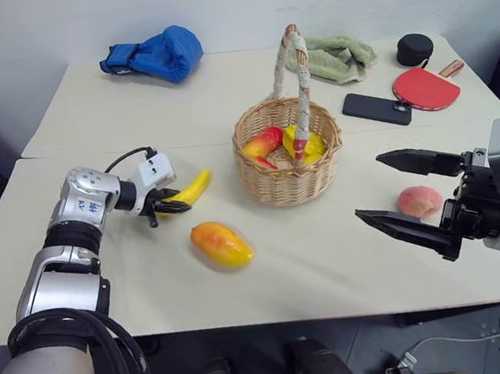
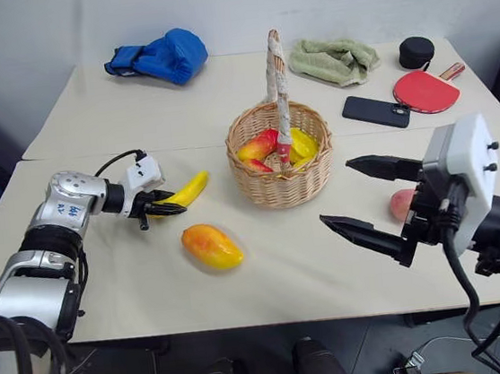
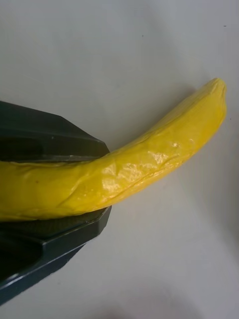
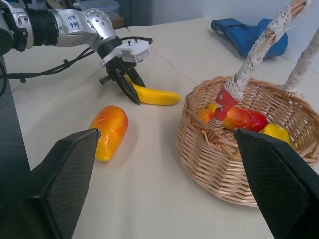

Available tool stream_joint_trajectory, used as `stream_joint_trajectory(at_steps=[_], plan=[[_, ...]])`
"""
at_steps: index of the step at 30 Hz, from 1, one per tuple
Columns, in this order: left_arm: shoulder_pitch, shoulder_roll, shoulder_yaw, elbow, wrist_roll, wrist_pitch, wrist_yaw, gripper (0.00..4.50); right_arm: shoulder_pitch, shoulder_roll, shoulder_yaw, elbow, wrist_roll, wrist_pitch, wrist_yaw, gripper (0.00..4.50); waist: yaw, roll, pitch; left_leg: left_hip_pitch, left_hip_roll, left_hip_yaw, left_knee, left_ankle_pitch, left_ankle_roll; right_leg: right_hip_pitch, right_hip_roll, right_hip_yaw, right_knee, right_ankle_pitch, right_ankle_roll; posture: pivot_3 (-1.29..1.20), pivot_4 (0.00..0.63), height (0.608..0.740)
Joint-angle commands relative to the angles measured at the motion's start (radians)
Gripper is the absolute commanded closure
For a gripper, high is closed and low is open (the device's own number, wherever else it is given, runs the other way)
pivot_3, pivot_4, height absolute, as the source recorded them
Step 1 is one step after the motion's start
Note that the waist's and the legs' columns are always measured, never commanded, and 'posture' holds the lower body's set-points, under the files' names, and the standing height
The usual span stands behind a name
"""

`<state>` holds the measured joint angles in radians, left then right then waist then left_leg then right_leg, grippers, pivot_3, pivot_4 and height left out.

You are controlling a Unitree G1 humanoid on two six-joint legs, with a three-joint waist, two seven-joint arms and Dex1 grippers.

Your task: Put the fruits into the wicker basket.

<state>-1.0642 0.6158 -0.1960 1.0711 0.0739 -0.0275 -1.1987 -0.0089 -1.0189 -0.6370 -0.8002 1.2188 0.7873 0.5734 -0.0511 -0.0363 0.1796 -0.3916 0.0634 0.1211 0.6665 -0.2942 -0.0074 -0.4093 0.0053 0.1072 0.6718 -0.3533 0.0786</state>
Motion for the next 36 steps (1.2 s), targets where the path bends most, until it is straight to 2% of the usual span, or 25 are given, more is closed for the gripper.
stream_joint_trajectory(at_steps=[1, 4, 8, 14, 17, 22, 25, 28, 31, 32, 36], plan=[[-0.084, -0.043, 0.085, -0.098, -0.107, 0.09, -0.058, 3.61, 0.01, -0.004, -0.046, -0.013, 0.016, -0.016, -0.015, 0.0, 0.007, 0.0, 0.0, 0.0, 0.0, 0.0, 0.0, 0.0, 0.0, 0.0, 0.0, 0.0, 0.0, 0.0, 0.0, 0.0, 0.15, 0.74], [-0.17, -0.122, 0.121, -0.211, -0.186, 0.222, -0.096, 3.61, 0.047, 0.01, -0.069, -0.015, 0.004, -0.024, 0.005, 0.0, 0.024, -0.001, 0.001, -0.004, 0.0, -0.001, 0.003, 0.0, 0.0, -0.001, 0.0, -0.002, -0.001, 0.0, 0.0, 0.0, 0.15, 0.74], [-0.267, -0.22, 0.089, -0.244, -0.177, 0.248, -0.097, 3.61, 0.071, 0.025, -0.073, -0.012, -0.011, -0.04, 0.007, 0.0, 0.026, -0.001, 0.001, -0.009, 0.0, -0.004, 0.01, -0.002, 0.001, -0.002, 0.0, -0.004, -0.001, 0.0, 0.001, 0.0, 0.15, 0.74], [-0.382, -0.319, -0.013, -0.043, -0.027, 0.095, 0.017, 3.61, 0.102, 0.054, -0.067, -0.03, -0.025, -0.062, -0.007, 0.0, 0.017, -0.001, 0.001, -0.007, 0.0, -0.002, 0.012, -0.002, 0.001, -0.002, 0.002, -0.001, 0.001, 0.0, 0.002, 0.0, 0.15, 0.74], [-0.423, -0.367, -0.019, 0.06, 0.004, 0.047, 0.076, 3.61, 0.114, 0.07, -0.063, -0.041, -0.033, -0.076, -0.023, 0.0, 0.017, -0.001, 0.001, -0.007, 0.0, -0.001, 0.012, -0.002, 0.001, -0.003, 0.003, 0.001, 0.001, 0.0, 0.002, 0.0, 0.15, 0.74], [-0.444, -0.391, 0.022, 0.114, -0.005, -0.022, 0.097, 2.0, 0.126, 0.087, -0.059, -0.053, -0.032, -0.088, -0.039, 0.0, 0.022, -0.001, 0.001, -0.01, 0.0, -0.001, 0.012, -0.003, 0.002, -0.004, 0.002, 0.0, 0.001, 0.0, 0.002, 0.0, 0.15, 0.74], [-0.435, -0.358, 0.084, 0.093, -0.059, -0.048, 0.043, 1.06, 0.137, 0.09, -0.056, -0.061, -0.032, -0.095, -0.043, 0.0, 0.022, -0.001, 0.001, -0.01, 0.0, -0.001, 0.012, -0.003, 0.002, -0.005, 0.002, 0.0, 0.001, 0.0, 0.002, 0.0, 0.15, 0.74], [-0.407, -0.29, 0.151, 0.042, -0.131, -0.064, -0.085, 1.06, 0.149, 0.088, -0.052, -0.062, -0.037, -0.098, -0.036, 0.0, 0.015, -0.001, 0.001, -0.009, 0.001, -0.001, 0.012, -0.003, 0.001, -0.005, 0.003, 0.0, 0.002, 0.0, 0.002, 0.0, 0.15, 0.74], [-0.36, -0.21, 0.168, -0.058, -0.211, -0.03, -0.326, 1.06, 0.159, 0.082, -0.043, -0.059, -0.047, -0.099, -0.016, 0.0, 0.014, -0.001, 0.001, -0.008, 0.001, -0.001, 0.012, -0.002, 0.0, -0.005, 0.003, 0.0, 0.004, 0.0, 0.002, 0.0, 0.15, 0.74], [-0.338, -0.178, 0.144, -0.102, -0.233, -0.01, -0.381, 1.06, 0.16, 0.08, -0.042, -0.057, -0.05, -0.1, -0.01, 0.0, 0.014, -0.001, 0.001, -0.008, 0.001, -0.001, 0.012, -0.002, 0.0, -0.005, 0.003, 0.0, 0.005, 0.0, 0.002, 0.0, 0.15, 0.74], [-0.147, 0.067, -0.171, -0.432, -0.392, -0.058, -0.416, 1.06, 0.152, 0.074, -0.033, -0.044, -0.054, -0.099, 0.008, 0.0, 0.006, 0.0, 0.001, -0.004, 0.002, -0.001, 0.011, -0.003, 0.0, -0.003, 0.002, 0.001, 0.006, 0.0, 0.001, 0.0, 0.15, 0.74]])
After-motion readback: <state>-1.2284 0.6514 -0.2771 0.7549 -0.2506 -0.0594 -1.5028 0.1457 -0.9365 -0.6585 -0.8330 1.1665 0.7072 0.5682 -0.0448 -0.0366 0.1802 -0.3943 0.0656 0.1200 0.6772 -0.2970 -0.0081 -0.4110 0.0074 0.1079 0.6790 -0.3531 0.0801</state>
